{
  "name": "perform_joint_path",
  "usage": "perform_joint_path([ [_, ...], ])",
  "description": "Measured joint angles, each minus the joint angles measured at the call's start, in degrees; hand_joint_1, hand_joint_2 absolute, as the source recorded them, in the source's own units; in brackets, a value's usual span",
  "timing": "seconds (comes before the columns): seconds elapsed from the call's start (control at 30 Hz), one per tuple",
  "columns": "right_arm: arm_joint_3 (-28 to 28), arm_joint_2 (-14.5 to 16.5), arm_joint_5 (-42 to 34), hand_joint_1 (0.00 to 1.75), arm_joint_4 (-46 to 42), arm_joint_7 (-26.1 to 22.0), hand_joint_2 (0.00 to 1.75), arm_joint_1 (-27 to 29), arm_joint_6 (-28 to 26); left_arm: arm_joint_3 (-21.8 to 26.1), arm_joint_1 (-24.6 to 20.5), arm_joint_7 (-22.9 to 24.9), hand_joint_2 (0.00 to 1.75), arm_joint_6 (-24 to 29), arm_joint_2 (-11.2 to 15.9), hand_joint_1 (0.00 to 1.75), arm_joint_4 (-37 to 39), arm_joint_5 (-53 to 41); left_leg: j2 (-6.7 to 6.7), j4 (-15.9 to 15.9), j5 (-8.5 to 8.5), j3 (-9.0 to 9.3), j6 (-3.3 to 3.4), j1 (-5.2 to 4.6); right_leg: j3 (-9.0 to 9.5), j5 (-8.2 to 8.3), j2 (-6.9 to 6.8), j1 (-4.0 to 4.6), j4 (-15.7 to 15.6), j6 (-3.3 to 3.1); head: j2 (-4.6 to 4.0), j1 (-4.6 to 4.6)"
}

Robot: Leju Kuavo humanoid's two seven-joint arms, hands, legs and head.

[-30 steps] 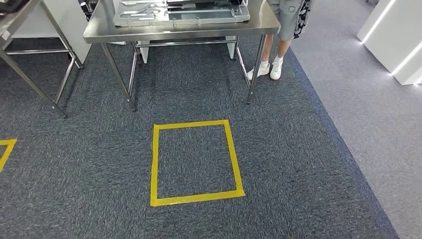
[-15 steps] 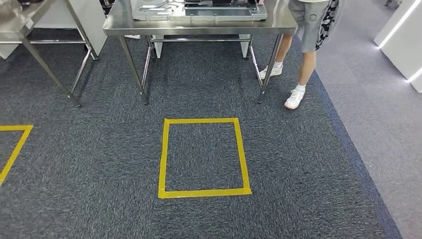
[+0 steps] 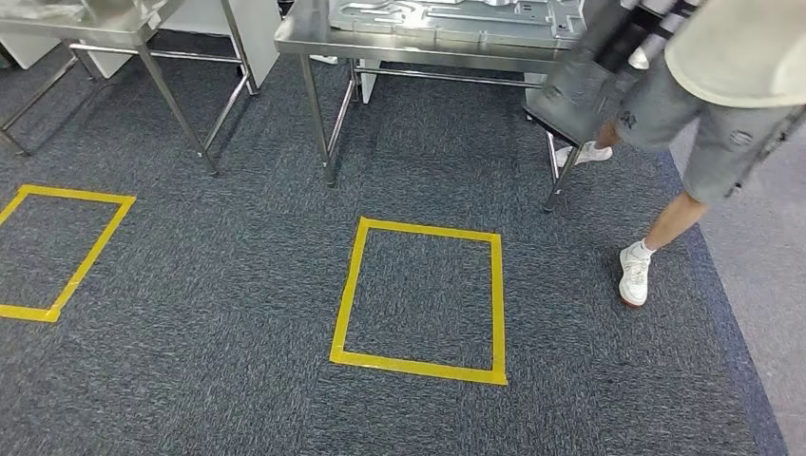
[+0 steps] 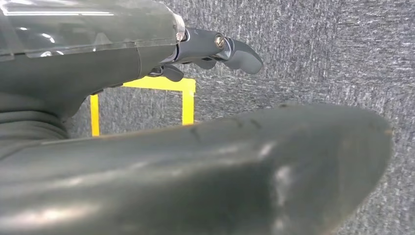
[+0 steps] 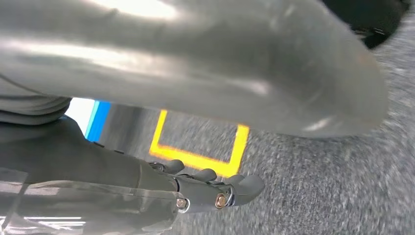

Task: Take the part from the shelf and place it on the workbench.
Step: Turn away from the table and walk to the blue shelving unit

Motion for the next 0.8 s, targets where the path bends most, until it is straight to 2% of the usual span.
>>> perform_joint_path([
  [0.07, 1.51, -0.1, 1.86, 0.0, 0.0, 0.5, 0.0, -0.1, -0.34, 0.0, 0.13, 0.02, 0.0, -0.02, 0.0, 0.0, 0.0, 0.02, -0.78, -0.19, 0.04, -0.21, 0.69, -0.18, 0.08, -0.09, -0.79, 0.03, 0.11, 0.53, 0.0, 0.01],
  [0.1, 2.21, -0.19, 2.45, 0.0, 0.0, 0.64, 0.0, -0.13, -0.48, 0.0, 0.22, 0.03, 0.0, -0.02, -0.01, 0.0, 0.0, 0.04, -1.24, -0.28, 0.2, -0.26, 1.0, -0.12, 0.08, -0.4, -0.53, -0.12, 0.36, 0.88, 0.0, 0.01],
  [0.13, 2.83, -0.3, 2.9, 0.0, 0.0, 0.73, 0.0, -0.11, -0.55, 0.01, 0.25, 0.07, 0.0, -0.02, -0.01, 0.0, 0.0, 0.07, -1.74, -0.38, 0.4, -0.28, 1.35, -0.04, -0.23, -1.28, 0.47, -0.28, 1.32, 1.23, 0.0, 0.01],
  [0.2, 3.97, -0.5, 3.83, 0.0, 0.0, 0.85, 0.0, 0.12, -0.63, 0.02, 0.12, 0.16, 0.0, -0.02, 0.02, 0.0, 0.0, 0.36, -2.77, -0.49, 0.8, -0.46, 1.89, 0.17, -2.5, -4.86, 3.45, -0.53, 6.66, 1.77, 0.0, 0.01],
  [0.23, 4.52, -0.53, 4.27, 0.0, 0.0, 0.88, 0.0, 0.26, -0.68, 0.04, 0.03, 0.2, 0.0, -0.02, 0.04, 0.0, 0.0, 0.58, -3.35, -0.47, 0.93, -0.65, 2.05, 0.16, -4.32, -6.95, 4.48, -0.54, 10.66, 1.86, 0.0, 0.01],
  [0.27, 5.02, -0.54, 4.62, 0.0, 0.0, 0.83, 0.0, 0.37, -0.77, 0.08, -0.02, 0.22, 0.0, -0.02, 0.07, 0.0, 0.0, 0.85, -4.0, -0.44, 1.02, -0.8, 2.12, 0.13, -6.02, -8.4, 4.92, -0.56, 14.32, 1.88, 0.0, 0.01],
  [0.3, 5.46, -0.54, 4.89, 0.0, 0.0, 0.68, 0.0, 0.45, -0.91, 0.15, 0.01, 0.23, 0.0, -0.02, 0.09, 0.0, 0.0, 1.05, -4.7, -0.41, 1.1, -0.9, 2.12, 0.09, -7.05, -8.85, 5.1, -0.55, 16.54, 1.84, 0.0, 0.01],
  [0.33, 5.83, -0.54, 5.12, 0.0, 0.0, 0.43, 0.0, 0.49, -1.13, 0.23, 0.11, 0.23, 0.0, -0.01, 0.12, 0.0, 0.0, 1.28, -5.44, -0.36, 1.16, -0.95, 2.07, 0.07, -7.16, -8.2, 5.24, -0.54, 16.74, 1.72, 0.0, 0.01],
  [0.37, 6.18, -0.54, 5.31, 0.0, 0.0, 0.05, 0.0, 0.51, -1.38, 0.32, 0.21, 0.23, 0.0, 0.04, 0.14, 0.0, 0.0, 1.51, -6.2, -0.31, 1.2, -0.95, 2.01, 0.06, -6.18, -6.51, 5.47, -0.53, 14.66, 1.53, 0.0, 0.01],
  [0.4, 6.49, -0.54, 5.45, 0.0, 0.0, -0.34, 0.0, 0.51, -1.6, 0.38, 0.29, 0.21, 0.0, 0.09, 0.16, 0.0, 0.0, 1.69, -6.96, -0.26, 1.26, -0.93, 1.91, 0.06, -4.45, -4.33, 6.09, -0.52, 11.01, 1.26, 0.0, 0.01],
  [0.47, 7.16, -0.53, 5.59, 0.0, 0.0, -1.01, 0.0, 0.51, -1.87, 0.44, 0.29, 0.1, 0.0, 0.19, 0.15, 0.0, 0.0, 1.97, -8.37, -0.1, 1.39, -1.13, 1.52, 0.06, -1.13, -1.19, 8.99, -0.52, 3.58, 0.63, 0.0, 0.02],
  [0.53, 7.68, -0.52, 5.62, 0.0, 0.01, -1.32, 0.0, 0.44, -1.82, 0.5, 0.25, -0.09, 0.0, 0.28, 0.13, 0.0, 0.0, 2.07, -9.63, -0.01, 1.63, -1.61, 0.8, 0.2, -0.04, -0.6, 10.66, -0.39, 0.67, 0.28, 0.0, 0.02],
  [0.6, 8.0, -0.44, 5.6, 0.0, 0.03, -1.37, 0.0, 0.25, -1.54, 0.65, 0.43, -0.27, 0.0, 0.44, 0.19, 0.0, -0.01, 2.15, -10.66, -0.16, 1.9, -1.95, 0.02, 0.33, 0.05, -0.42, 9.49, -0.39, 0.34, -0.11, 0.0, 0.01],
  [0.63, 8.1, -0.38, 5.58, 0.0, 0.04, -1.29, 0.0, 0.2, -1.37, 0.72, 0.56, -0.39, 0.0, 0.62, 0.25, 0.0, -0.01, 2.19, -10.13, 0.15, 1.64, -2.17, -0.28, 0.29, 0.15, -0.25, 8.75, -0.5, 0.07, -0.48, 0.0, 0.01],
  [0.67, 8.2, -0.32, 5.51, 0.0, 0.05, -1.14, 0.0, 0.22, -1.19, 0.77, 0.61, -0.53, 0.0, 0.97, 0.31, 0.0, -0.02, 2.19, -8.92, 1.46, 0.67, -2.81, -0.49, 0.2, 0.23, -0.07, 7.92, -0.62, -0.23, -0.9, 0.0, 0.01],
  [0.73, 8.34, -0.27, 5.33, 0.0, 0.07, -0.68, 0.0, 0.41, -0.74, 0.79, 0.46, -0.93, 0.0, 1.93, 0.36, 0.0, -0.02, 2.08, -5.64, 7.92, -3.24, -5.68, -0.85, 0.19, 0.21, 0.09, 6.06, -0.56, -0.55, -1.49, 0.0, -0.01],
  [0.77, 8.39, -0.27, 5.25, 0.0, 0.07, -0.47, 0.0, 0.49, -0.56, 0.8, 0.34, -1.11, 0.0, 2.33, 0.36, 0.0, -0.02, 2.02, -4.72, 12.06, -5.31, -7.5, -1.04, 0.25, 0.11, 0.08, 5.16, -0.42, -0.52, -1.62, 0.0, -0.01],
  [0.8, 8.42, -0.27, 5.21, 0.0, 0.07, -0.33, 0.0, 0.55, -0.46, 0.8, 0.31, -1.26, 0.0, 2.58, 0.36, 0.0, -0.02, 1.99, -4.25, 15.37, -6.62, -8.85, -1.24, 0.3, 0.02, 0.07, 4.25, -0.3, -0.47, -1.64, 0.0, -0.01],
])
